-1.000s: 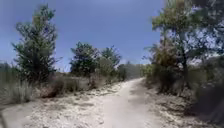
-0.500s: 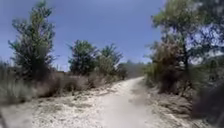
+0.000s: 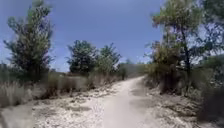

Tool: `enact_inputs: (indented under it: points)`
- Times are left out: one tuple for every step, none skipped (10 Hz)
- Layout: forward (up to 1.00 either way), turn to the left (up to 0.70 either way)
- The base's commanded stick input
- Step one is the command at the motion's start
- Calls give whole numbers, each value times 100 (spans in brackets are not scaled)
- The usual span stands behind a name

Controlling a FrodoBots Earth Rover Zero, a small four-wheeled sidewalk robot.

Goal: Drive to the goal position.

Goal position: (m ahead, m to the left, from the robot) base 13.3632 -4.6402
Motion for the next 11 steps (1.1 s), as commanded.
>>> enact_inputs:
  points:
    - [30, 0]
    - [30, 0]
    - [30, 0]
    - [30, 0]
    - [30, 0]
    - [30, 0]
    - [30, 0]
    - [30, 0]
    - [30, 0]
    - [30, 0]
    - [30, 0]
